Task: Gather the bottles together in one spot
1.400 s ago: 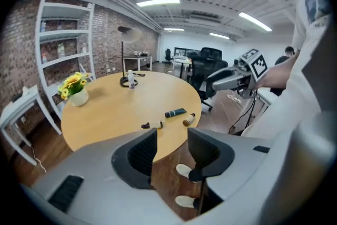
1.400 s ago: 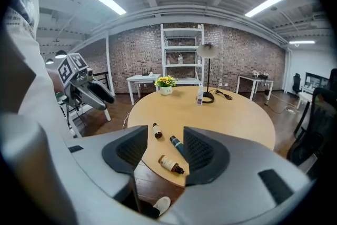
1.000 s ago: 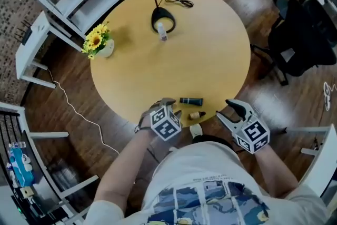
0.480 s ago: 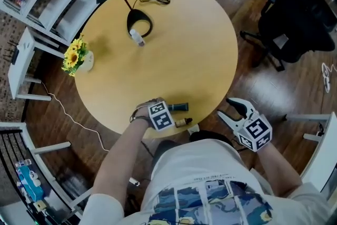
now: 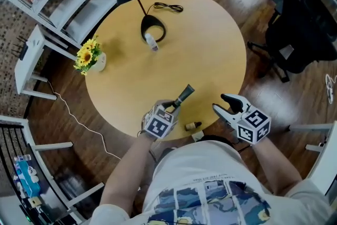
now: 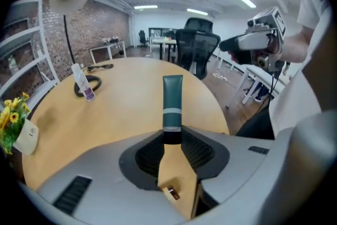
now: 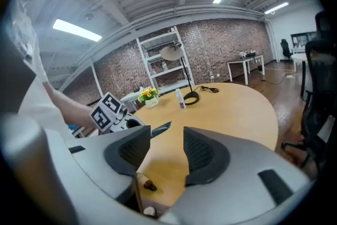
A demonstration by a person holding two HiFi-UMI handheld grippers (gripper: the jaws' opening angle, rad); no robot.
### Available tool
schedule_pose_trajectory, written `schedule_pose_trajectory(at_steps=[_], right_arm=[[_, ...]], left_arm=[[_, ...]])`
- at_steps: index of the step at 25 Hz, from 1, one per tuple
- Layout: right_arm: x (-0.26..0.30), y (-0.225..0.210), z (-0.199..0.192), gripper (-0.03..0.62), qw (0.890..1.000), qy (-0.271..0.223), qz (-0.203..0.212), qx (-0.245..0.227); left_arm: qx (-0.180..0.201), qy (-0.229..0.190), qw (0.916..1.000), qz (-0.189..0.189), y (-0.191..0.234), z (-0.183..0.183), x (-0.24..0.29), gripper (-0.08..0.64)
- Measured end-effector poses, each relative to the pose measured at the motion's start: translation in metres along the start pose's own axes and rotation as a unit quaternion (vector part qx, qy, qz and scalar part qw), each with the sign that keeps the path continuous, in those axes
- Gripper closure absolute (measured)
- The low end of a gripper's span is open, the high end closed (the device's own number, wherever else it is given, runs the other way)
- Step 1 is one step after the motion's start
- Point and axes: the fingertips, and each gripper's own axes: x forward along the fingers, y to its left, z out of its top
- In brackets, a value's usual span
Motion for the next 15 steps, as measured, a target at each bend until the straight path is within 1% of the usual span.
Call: schedule_pose_trajectory(at_steps=[2, 4, 6, 8, 10, 12, 13, 14, 15], right_arm=[[0.014, 0.017, 0.022, 0.391, 0.999, -0.024, 0.021, 0.03], [0.027, 0.038, 0.043, 0.393, 0.997, -0.036, 0.047, 0.044], [0.04, 0.063, 0.057, 0.404, 0.995, -0.034, 0.078, 0.056], [0.054, 0.093, 0.06, 0.408, 0.992, -0.019, 0.102, 0.07], [0.067, 0.123, 0.056, 0.419, 0.99, -0.003, 0.113, 0.079], [0.075, 0.153, 0.049, 0.45, 0.989, 0.006, 0.122, 0.081], [0.077, 0.167, 0.047, 0.49, 0.989, 0.008, 0.127, 0.079], [0.078, 0.18, 0.045, 0.516, 0.989, 0.01, 0.131, 0.073], [0.078, 0.192, 0.042, 0.52, 0.989, 0.014, 0.134, 0.064]], left_arm=[[-0.008, -0.046, 0.9989, 0.008, -0.011, 0.011, -0.026, 0.459], [-0.012, -0.084, 0.9963, 0.013, -0.024, 0.018, -0.052, 0.459], [-0.015, -0.118, 0.9927, 0.02, -0.035, 0.022, -0.077, 0.459], [-0.02, -0.147, 0.9885, 0.027, -0.04, 0.02, -0.102, 0.459], [-0.018, -0.17, 0.9847, 0.035, -0.041, 0.011, -0.125, 0.459], [-0.009, -0.183, 0.9824, 0.04, -0.043, -0.003, -0.145, 0.459], [-0.006, -0.186, 0.9818, 0.041, -0.044, -0.011, -0.153, 0.459], [-0.005, -0.188, 0.9813, 0.042, -0.045, -0.02, -0.16, 0.459], [-0.005, -0.189, 0.9809, 0.044, -0.046, -0.028, -0.167, 0.457]])
